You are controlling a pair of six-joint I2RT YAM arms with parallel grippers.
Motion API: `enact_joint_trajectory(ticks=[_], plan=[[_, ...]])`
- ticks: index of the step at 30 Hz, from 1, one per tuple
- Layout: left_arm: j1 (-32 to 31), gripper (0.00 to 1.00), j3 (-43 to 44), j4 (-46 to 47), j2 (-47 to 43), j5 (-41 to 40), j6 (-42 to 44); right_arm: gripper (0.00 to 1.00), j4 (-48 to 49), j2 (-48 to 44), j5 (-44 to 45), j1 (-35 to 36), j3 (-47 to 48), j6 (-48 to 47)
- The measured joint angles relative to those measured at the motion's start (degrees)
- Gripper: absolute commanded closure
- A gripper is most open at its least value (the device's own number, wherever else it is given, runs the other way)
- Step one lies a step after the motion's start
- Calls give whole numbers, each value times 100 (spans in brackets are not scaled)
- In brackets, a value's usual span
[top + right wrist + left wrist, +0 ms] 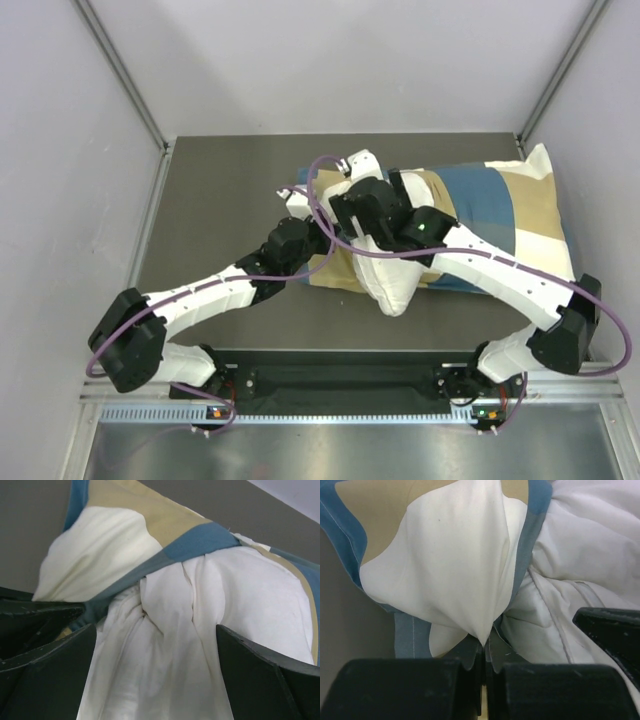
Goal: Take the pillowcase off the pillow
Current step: Pull out the pillow
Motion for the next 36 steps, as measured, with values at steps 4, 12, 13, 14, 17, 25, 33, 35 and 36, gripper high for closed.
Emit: enact_joint_trajectory(ticks=[4, 12, 13, 14, 17, 25, 33, 35, 36], plan=[[2, 100, -20, 37, -42, 44, -17, 0, -4, 238, 2, 35, 389, 26], [61, 100, -22, -205, -181, 103, 44, 0, -363, 791, 155, 114, 35, 442], [66, 100, -22, -232, -195, 131, 44, 0, -385, 789, 184, 129, -44, 501], [70, 100, -22, -256, -214, 184, 44, 0, -389, 776, 216, 142, -144, 566], [105, 100, -22, -352, -258, 337, 42, 0, -398, 684, 304, 203, -367, 780], [411, 100, -166, -531, -498, 813, -92, 100, -483, 612, 584, 142, -560, 1196], [1067, 100, -208, -664, -658, 1469, -420, 100, -442, 501, 529, 68, -544, 1506], [1425, 100, -208, -667, -660, 1862, -664, 100, -435, 372, 466, 9, -562, 1582], [1633, 100, -210, -662, -660, 2098, -798, 100, -411, 280, 378, -50, -584, 1633]])
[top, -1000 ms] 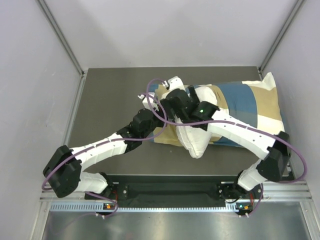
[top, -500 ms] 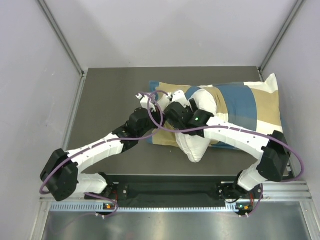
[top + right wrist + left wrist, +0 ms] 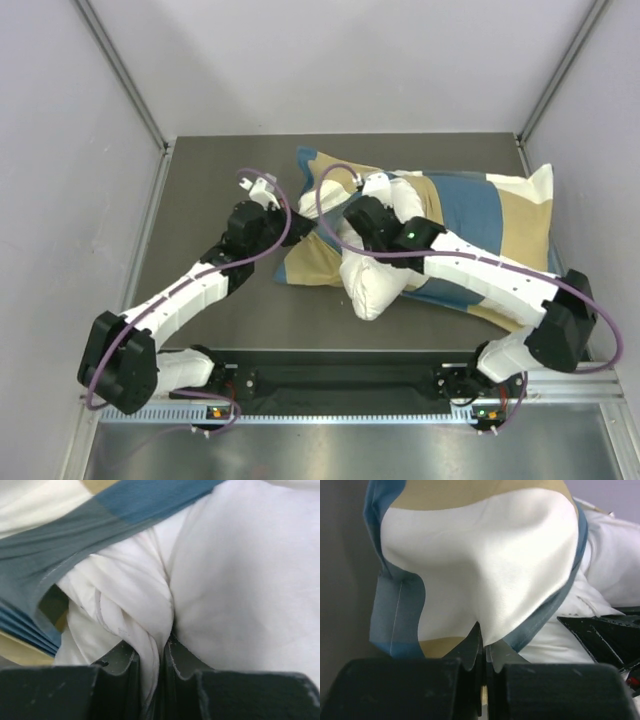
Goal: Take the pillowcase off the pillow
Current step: Pull out the pillow
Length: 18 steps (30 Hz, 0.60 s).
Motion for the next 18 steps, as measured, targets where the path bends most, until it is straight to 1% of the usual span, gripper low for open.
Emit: enact_joint_trajectory(ticks=[4, 8, 10, 11, 13, 15, 18], plan=[[675, 100, 2, 81, 4, 925, -431, 100, 479, -605, -605, -417, -468, 153], [1021, 100, 4, 219, 48, 1620, -688, 100, 734, -1200, -1432, -1084, -822, 153], [1207, 100, 9, 330, 79, 1829, -789, 100, 778, -1412, -1762, -1379, -920, 79], [1375, 100, 9, 354, 81, 1746, -776, 100, 767, -1497, -1823, -1530, -949, 15], [1751, 100, 9, 367, 103, 1941, -866, 100, 876, -1635, -1991, -1891, -984, -83], [1827, 100, 9, 387, 101, 2059, -903, 100, 898, -1698, -2262, -2162, -1016, -149], [1926, 100, 9, 409, 133, 2218, -922, 100, 981, -1786, -2577, -2363, -1115, -245]])
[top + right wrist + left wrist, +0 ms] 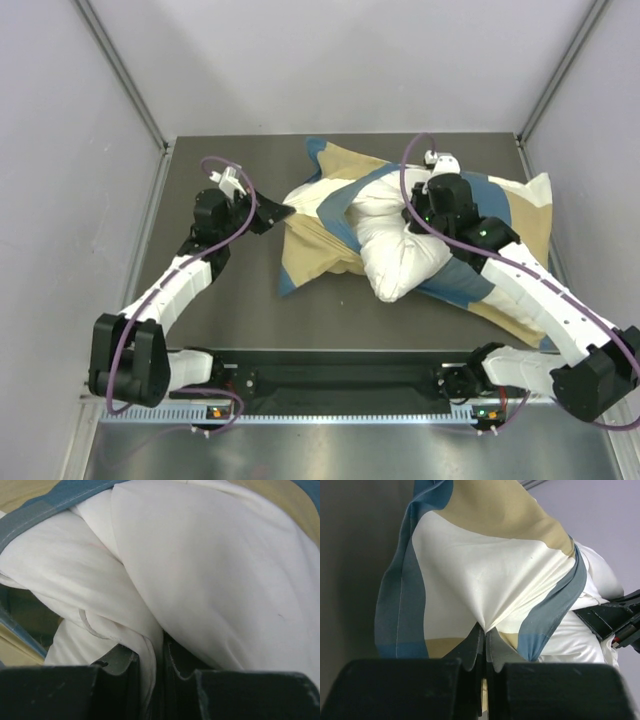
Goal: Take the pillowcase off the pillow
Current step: Pull out the pillow
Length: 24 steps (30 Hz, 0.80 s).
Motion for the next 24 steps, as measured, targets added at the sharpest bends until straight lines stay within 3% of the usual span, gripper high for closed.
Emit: enact_joint_trajectory(ticks=[5, 14, 20, 22, 24], plan=[[83, 100, 61, 35, 186, 173, -13, 100, 87, -111, -181, -142, -120, -125], [90, 100, 387, 133, 605, 216, 33, 100, 24, -426, -920, -1174, -61, -267], [160, 100, 417, 195, 680, 76, 66, 100, -50, -538, -981, -1436, -7, -332], [264, 100, 417, 201, 680, -284, 190, 100, -66, -546, -918, -1506, -2, -372], [831, 100, 396, 197, 697, -1233, 358, 100, -144, -649, -448, -1781, 87, -492]])
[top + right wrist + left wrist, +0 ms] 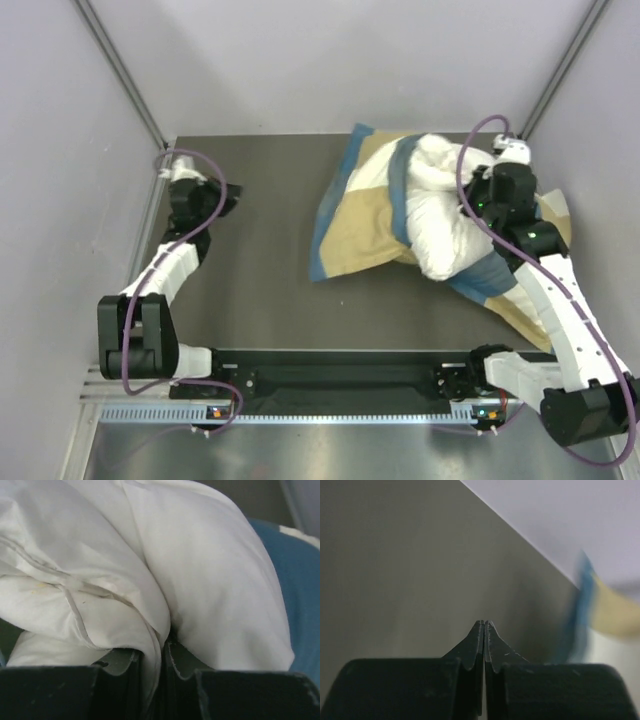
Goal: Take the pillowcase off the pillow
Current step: Pull out the pillow
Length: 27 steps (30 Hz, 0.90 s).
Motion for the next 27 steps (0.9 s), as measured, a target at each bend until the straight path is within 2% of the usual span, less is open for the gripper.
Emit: enact_joint_trajectory(ticks=[3, 8, 11, 13, 15, 16, 19, 21, 22, 24, 27], plan=[[739, 100, -76, 0, 55, -1086, 131, 100, -11, -190, 673, -420, 236, -157], [671, 100, -164, -98, 120, -1591, 328, 100, -109, -291, 1408, -802, 529, -422], [258, 100, -155, -168, 39, -1912, 608, 100, -229, -361, 1152, -813, 560, -514], [-293, 100, -98, -229, -81, -2135, 855, 100, -286, -466, 850, -813, 479, -551], [-1163, 100, 186, -382, -186, -2253, 1167, 100, -280, -667, 470, -804, 284, -551], [-1596, 77, 422, -459, -197, -2205, 1276, 100, -284, -778, 291, -782, 166, -538], [-2763, 30, 1263, -527, -160, -1996, 1532, 100, -396, -1073, -20, -549, -101, -490], [-3407, 18, 1832, -501, -68, -1945, 1657, 100, -518, -1161, -98, -317, -199, -448], [-3639, 6, 2065, -479, -4, -1926, 1690, 100, -564, -1167, -109, -225, -234, -433], [-4168, 5, 2673, -487, 286, -1862, 1812, 100, -660, -1169, -105, 48, -313, -378], [-4544, 5, 3222, -531, 750, -1825, 1886, 100, -778, -1172, -70, 354, -391, -295]])
